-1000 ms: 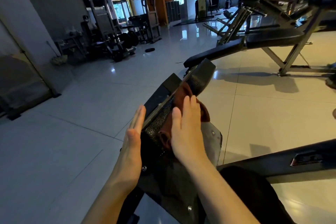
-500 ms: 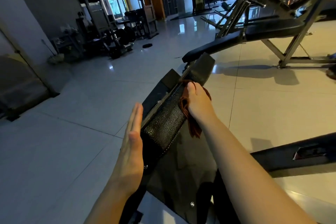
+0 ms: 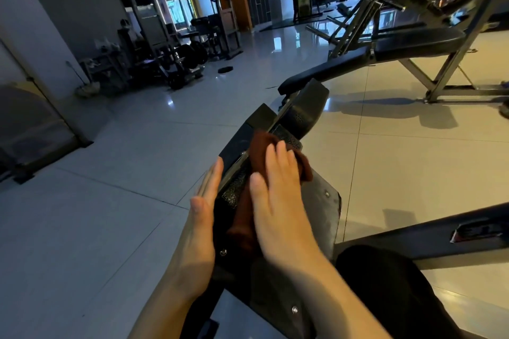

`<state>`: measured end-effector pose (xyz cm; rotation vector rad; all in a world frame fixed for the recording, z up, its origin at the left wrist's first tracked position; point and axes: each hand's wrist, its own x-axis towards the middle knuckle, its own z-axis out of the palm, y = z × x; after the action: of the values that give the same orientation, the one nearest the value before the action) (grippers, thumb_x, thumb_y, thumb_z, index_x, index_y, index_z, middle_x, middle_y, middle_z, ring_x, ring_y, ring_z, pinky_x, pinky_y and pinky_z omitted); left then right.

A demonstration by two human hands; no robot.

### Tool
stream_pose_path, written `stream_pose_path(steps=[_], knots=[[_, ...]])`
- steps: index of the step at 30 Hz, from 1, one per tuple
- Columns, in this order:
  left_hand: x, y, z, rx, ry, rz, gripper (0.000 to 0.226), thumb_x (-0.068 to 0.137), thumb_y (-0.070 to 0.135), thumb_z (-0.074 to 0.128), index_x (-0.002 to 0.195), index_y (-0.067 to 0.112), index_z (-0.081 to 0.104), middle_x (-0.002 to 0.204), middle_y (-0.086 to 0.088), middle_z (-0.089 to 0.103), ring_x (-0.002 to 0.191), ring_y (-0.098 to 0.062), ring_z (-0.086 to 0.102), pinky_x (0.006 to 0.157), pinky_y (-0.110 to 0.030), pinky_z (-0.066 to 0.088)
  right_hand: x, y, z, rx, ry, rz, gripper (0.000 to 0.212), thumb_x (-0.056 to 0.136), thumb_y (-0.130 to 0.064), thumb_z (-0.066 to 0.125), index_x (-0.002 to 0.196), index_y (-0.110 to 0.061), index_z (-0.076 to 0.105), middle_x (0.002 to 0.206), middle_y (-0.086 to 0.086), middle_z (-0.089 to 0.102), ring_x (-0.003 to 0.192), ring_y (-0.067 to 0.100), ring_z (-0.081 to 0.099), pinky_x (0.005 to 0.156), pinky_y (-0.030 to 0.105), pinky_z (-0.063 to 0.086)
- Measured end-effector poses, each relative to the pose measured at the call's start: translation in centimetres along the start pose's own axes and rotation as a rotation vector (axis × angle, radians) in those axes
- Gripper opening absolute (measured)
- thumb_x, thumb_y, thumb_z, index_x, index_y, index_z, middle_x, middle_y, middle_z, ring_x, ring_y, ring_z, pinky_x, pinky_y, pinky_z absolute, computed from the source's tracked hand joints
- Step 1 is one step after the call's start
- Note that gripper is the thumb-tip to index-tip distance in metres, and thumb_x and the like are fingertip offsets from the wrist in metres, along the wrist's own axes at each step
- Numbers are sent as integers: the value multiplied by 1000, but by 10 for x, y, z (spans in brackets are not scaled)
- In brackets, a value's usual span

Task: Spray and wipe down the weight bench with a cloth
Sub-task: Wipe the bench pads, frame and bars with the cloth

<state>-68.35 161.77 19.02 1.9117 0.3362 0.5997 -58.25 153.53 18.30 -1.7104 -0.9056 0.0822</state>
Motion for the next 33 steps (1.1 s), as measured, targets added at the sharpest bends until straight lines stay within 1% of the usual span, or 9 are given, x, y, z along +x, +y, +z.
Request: stream_pose_path(steps=[3,6,9,12,16,23,25,28,33], knots=[[0,0,1,33,-4,-26,89,59,101,15,140,65,19,157,22,22,146,-5,16,120,-53,11,57,23,-16,95,25,82,46,105,-37,27,149,-22,28,157,-2,24,145,18,22,121,39,19],[1,3,3,84,50,-24,93,53,102,9,138,66,17,149,42,16,141,12,12,122,-43,6,97,28,-29,108,12,226,28,106,-32,25,110,-21,50,112,5,56,99,15,55,96,35,42],[0,4,4,97,63,-28,90,52,102,6,136,70,15,144,49,13,139,16,9,122,-44,4,84,22,-24,73,82,261,27,106,-31,26,116,-18,48,113,0,52,105,13,53,87,26,35],[0,3,3,54,52,-22,85,54,102,9,134,71,16,150,41,15,143,9,12,121,-49,9,23,-1,-6,-40,78,150,52,105,-35,26,154,-21,16,159,-9,16,148,13,10,119,30,18],[0,-2,1,13,15,-3,90,55,102,18,138,67,17,157,25,18,146,-6,19,118,-54,17,-37,-20,7,-179,-50,18,58,97,-52,13,142,-37,-20,140,-32,-32,138,-9,-27,113,16,-13],[1,-5,0,-3,-11,16,89,59,100,16,140,64,16,155,31,15,147,-4,14,119,-55,14,36,11,-12,-75,12,40,49,103,-42,25,149,-25,27,152,-20,19,142,-2,14,115,21,11],[2,-3,1,25,-2,-11,91,55,102,13,139,67,14,156,28,16,147,-3,14,120,-53,12,71,20,-25,41,38,137,27,105,-35,29,115,-23,51,122,-11,53,109,3,52,94,22,41],[0,1,2,96,33,-18,97,50,103,6,140,65,11,151,41,11,142,12,7,122,-44,3,86,27,-30,31,74,211,28,107,-33,25,103,-24,51,96,-5,54,79,1,49,69,19,34],[0,2,0,58,18,-17,87,59,100,8,139,67,12,154,35,11,145,5,8,121,-51,7,40,23,-9,78,220,75,41,105,-37,30,139,-22,47,142,0,49,134,13,42,112,36,35]])
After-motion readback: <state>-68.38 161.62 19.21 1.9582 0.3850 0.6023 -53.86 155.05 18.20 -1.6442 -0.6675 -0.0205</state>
